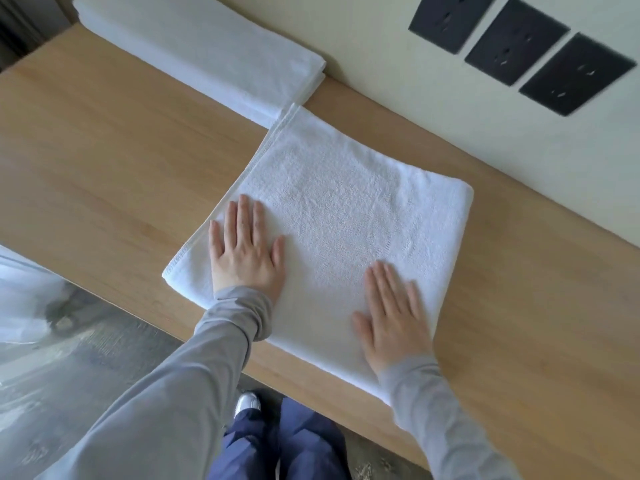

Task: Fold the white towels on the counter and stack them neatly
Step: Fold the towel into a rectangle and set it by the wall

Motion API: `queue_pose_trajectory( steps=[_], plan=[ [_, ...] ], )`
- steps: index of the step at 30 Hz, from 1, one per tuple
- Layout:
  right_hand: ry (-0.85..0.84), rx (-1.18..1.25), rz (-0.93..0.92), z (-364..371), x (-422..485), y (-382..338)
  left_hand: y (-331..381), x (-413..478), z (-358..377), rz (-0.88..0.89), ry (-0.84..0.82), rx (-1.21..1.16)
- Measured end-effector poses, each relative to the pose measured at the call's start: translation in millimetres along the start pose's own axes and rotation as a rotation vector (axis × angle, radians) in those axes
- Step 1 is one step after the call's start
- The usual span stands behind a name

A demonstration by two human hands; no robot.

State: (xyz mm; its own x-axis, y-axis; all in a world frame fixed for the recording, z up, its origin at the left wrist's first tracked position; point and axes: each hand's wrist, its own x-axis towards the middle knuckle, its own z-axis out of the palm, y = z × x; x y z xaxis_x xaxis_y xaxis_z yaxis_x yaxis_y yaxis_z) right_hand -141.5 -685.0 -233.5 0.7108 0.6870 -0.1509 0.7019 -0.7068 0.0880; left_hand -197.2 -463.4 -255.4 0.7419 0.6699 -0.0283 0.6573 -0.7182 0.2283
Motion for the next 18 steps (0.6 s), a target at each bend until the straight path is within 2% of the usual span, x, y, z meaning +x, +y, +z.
queue_pose_trajectory(
  steps=[5, 9, 11, 14, 16, 18],
  plan=[
    [-0.028, 0.008, 0.02, -6, -13, 47, 0, 1, 0, -0.006, 0.002, -0.003],
    [0.054, 0.132, 0.004, -12, 5, 54, -1, 0, 3, -0.019, 0.015, 0.021],
    [0.065, 0.202, -0.11, -17, 34, 48, -2, 0, 2, -0.018, 0.016, 0.016],
    [0.031, 0.134, -0.287, -19, 85, 51, -3, -1, 2, -0.014, 0.029, 0.003],
    [0.014, 0.058, -0.233, -18, 114, 78, -4, -2, 2, -0.003, 0.039, -0.012],
    [0.006, 0.063, -0.094, -14, 136, 120, -4, -1, 3, -0.001, 0.045, -0.014]
  ],
)
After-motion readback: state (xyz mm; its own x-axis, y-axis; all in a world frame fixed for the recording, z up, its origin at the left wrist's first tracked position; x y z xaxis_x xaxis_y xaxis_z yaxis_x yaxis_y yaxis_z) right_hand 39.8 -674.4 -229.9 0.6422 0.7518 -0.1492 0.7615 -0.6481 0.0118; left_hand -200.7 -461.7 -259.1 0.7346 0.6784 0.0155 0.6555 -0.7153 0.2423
